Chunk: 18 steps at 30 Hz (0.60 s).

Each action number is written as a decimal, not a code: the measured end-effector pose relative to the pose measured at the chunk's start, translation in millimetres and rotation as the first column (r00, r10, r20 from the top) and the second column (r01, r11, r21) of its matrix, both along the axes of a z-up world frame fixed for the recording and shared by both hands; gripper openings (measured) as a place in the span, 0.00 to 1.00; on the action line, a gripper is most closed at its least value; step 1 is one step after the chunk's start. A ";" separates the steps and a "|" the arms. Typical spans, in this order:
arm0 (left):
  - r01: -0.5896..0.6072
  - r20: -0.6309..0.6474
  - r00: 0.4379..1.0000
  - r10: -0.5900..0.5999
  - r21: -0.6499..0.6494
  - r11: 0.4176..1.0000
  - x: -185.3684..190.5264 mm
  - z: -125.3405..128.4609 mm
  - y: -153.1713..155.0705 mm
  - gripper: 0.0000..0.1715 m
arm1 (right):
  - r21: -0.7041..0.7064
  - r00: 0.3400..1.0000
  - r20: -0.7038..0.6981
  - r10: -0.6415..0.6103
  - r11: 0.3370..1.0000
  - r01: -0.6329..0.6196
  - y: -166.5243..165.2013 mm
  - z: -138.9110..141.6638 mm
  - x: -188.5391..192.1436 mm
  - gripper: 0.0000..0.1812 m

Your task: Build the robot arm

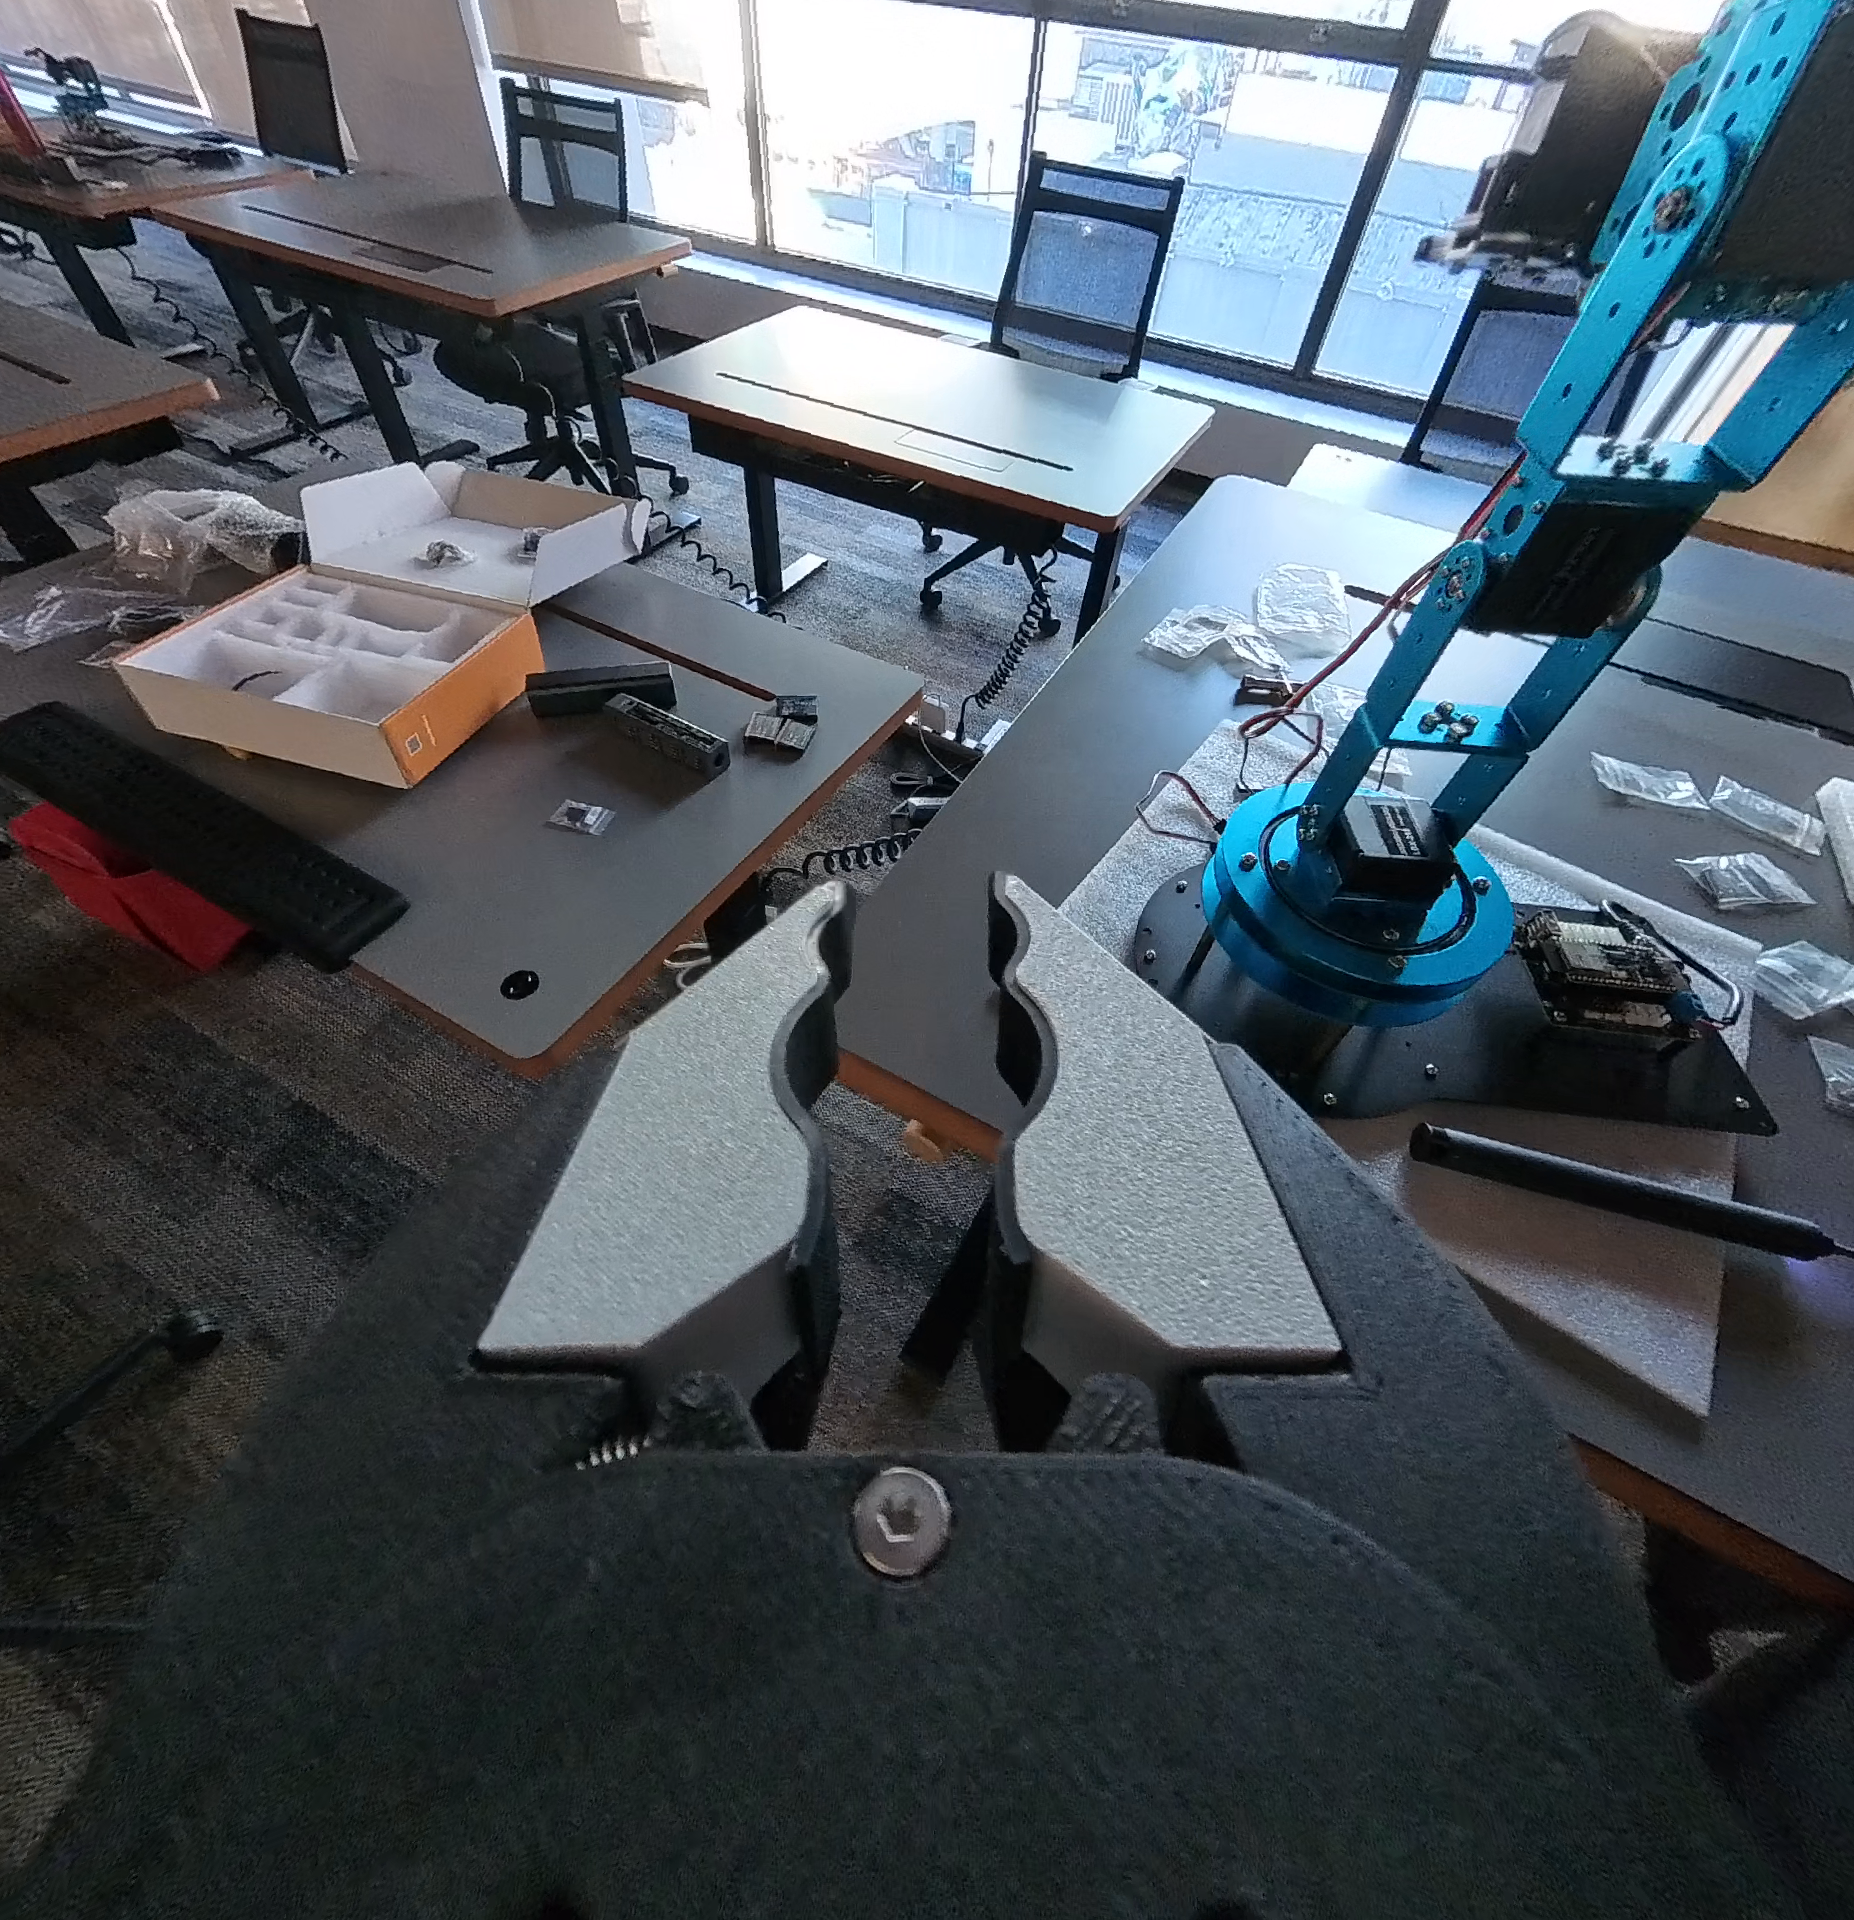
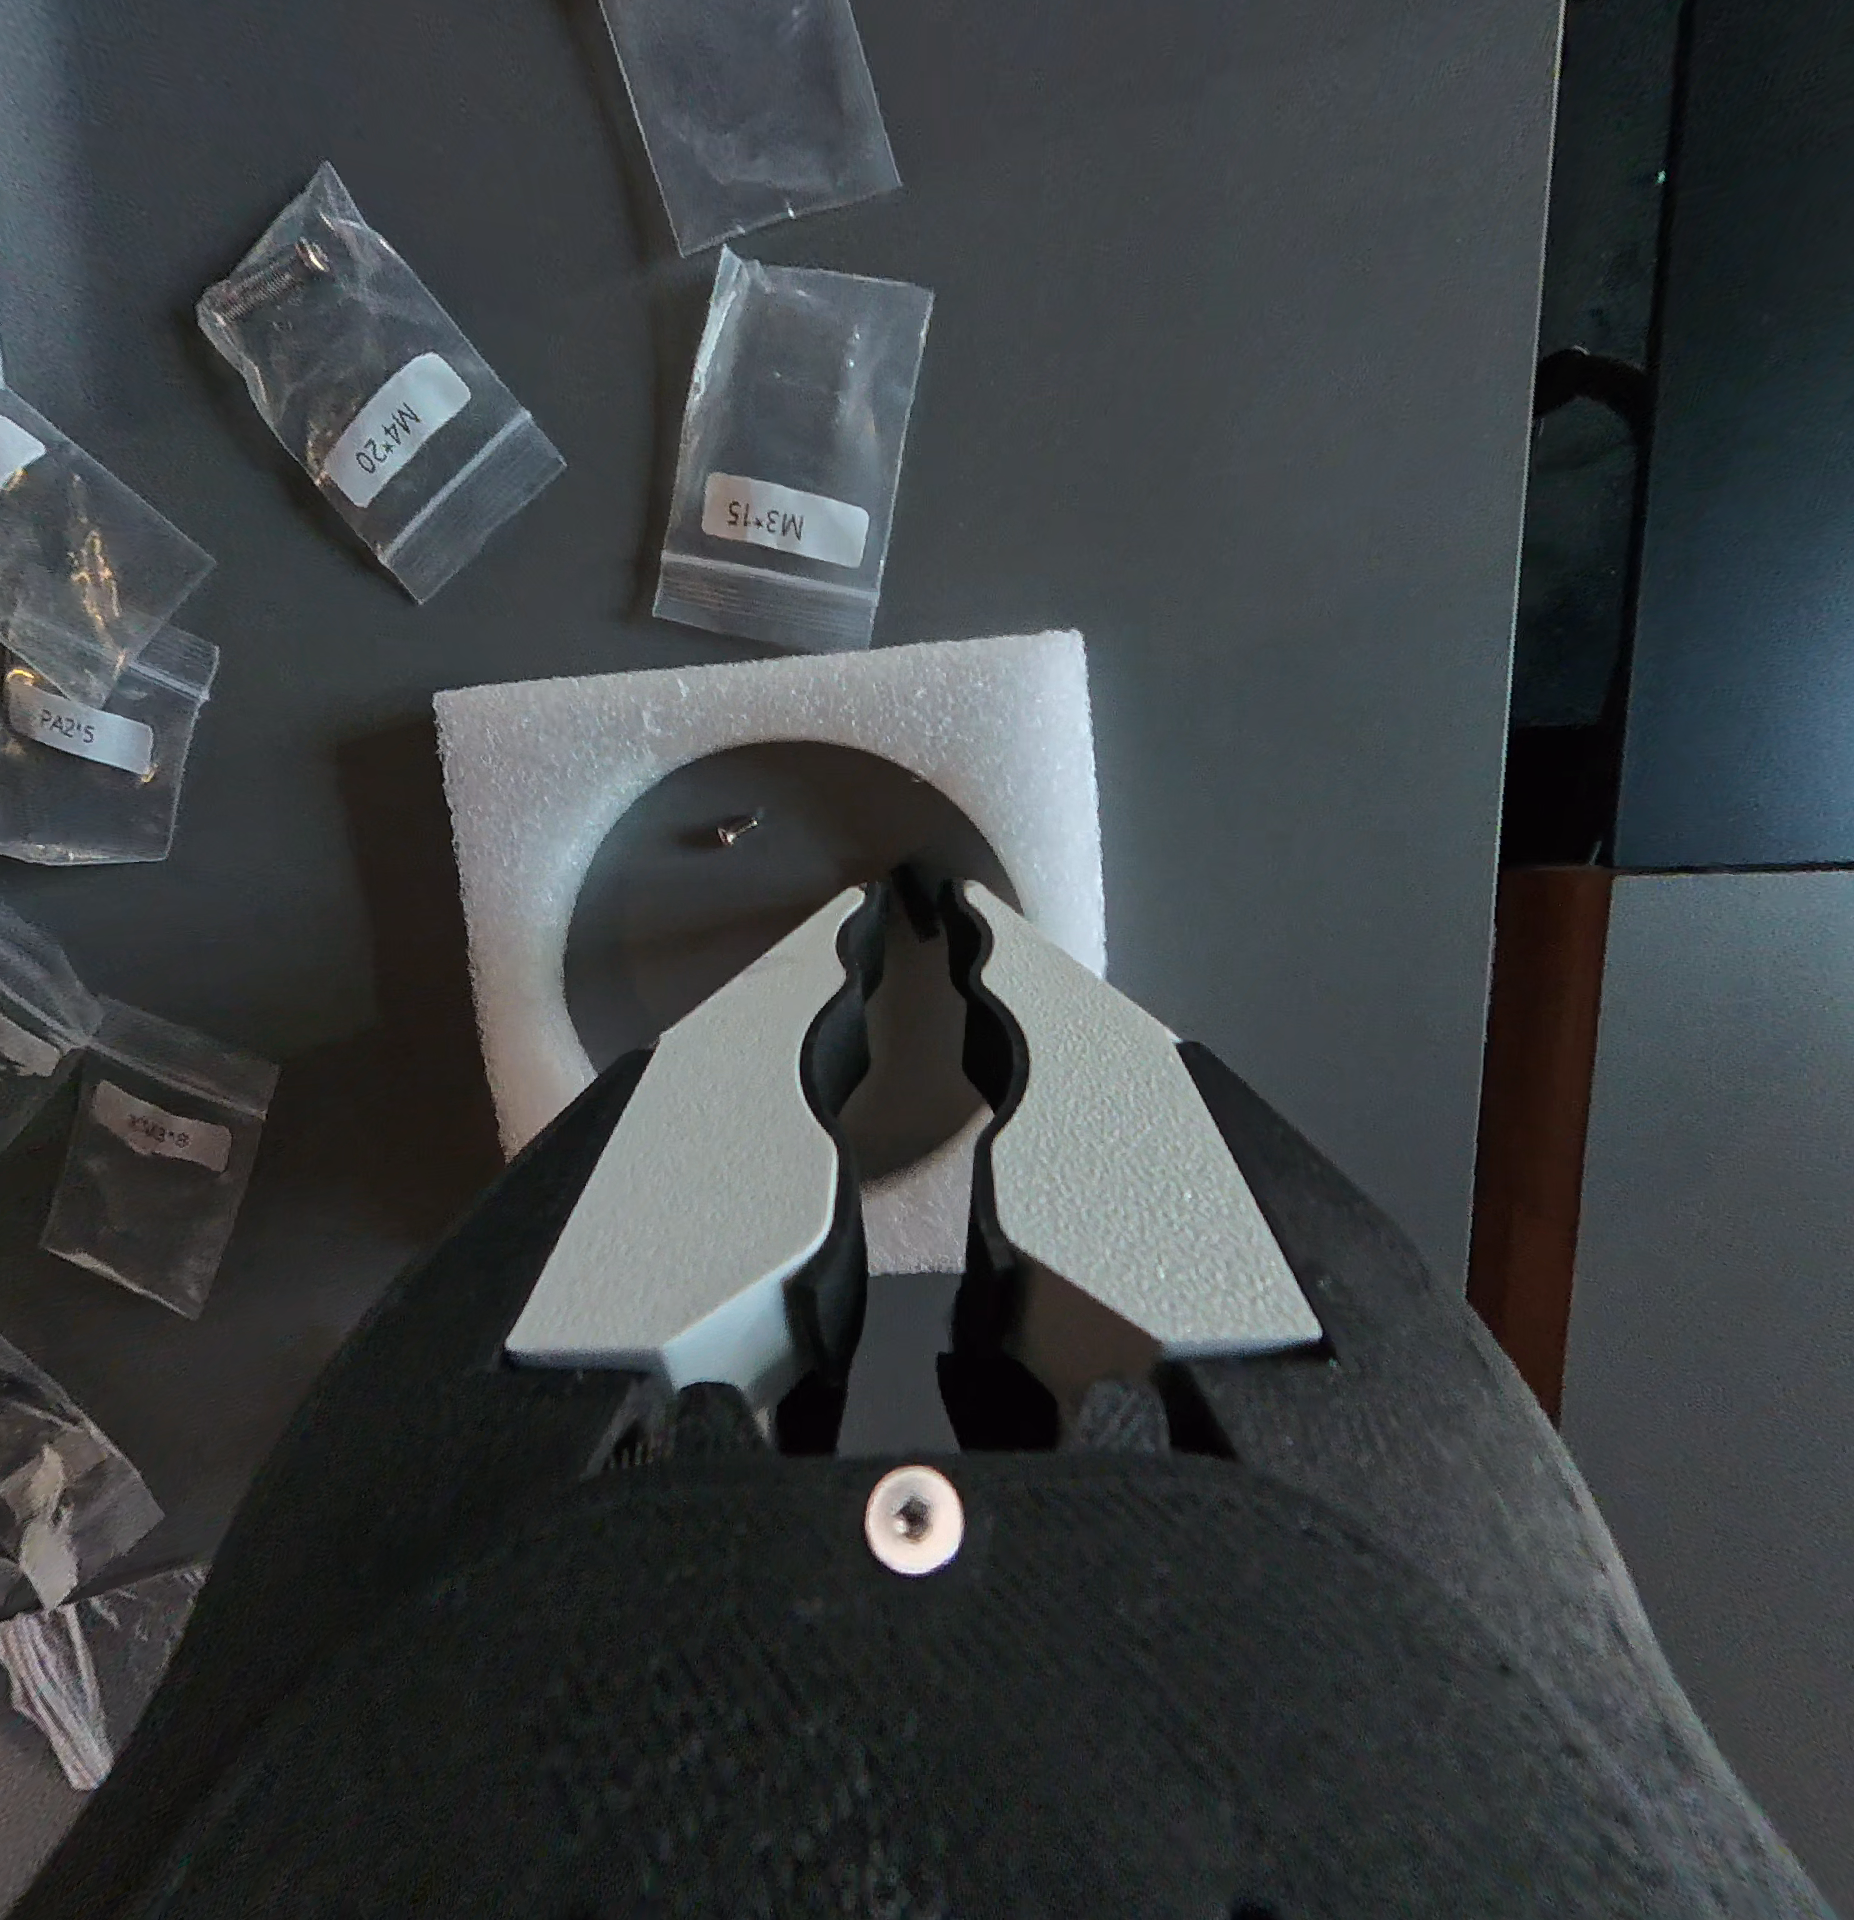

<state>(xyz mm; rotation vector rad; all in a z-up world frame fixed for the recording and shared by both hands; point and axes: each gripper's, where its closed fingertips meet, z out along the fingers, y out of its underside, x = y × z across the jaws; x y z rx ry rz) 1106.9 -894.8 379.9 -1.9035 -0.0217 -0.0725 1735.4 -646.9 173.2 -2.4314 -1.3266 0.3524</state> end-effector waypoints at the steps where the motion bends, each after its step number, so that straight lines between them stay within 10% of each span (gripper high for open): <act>1: 0.000 0.002 1.000 0.000 -0.003 1.000 -0.1 -1.4 0.1 0.14 | -0.002 1.000 0.004 0.004 1.000 -0.004 0.2 -1.2 -0.5 0.06; 8: 0.011 0.008 1.000 -0.011 0.016 1.000 1.4 -0.5 -0.3 0.14 | 0.079 0.999 0.008 -0.047 0.996 0.047 5.9 13.7 0.1 0.03; 13: 0.132 0.051 0.990 -0.135 0.053 0.990 19.7 -10.1 2.1 0.15 | 0.240 0.953 -0.283 -0.104 0.955 0.175 -25.6 77.8 -44.3 0.02; 18: 0.394 0.084 0.914 -0.397 0.056 0.918 64.9 -33.2 8.4 0.14 | 0.114 0.829 -0.550 -0.098 0.975 0.191 -95.8 100.4 -124.2 0.02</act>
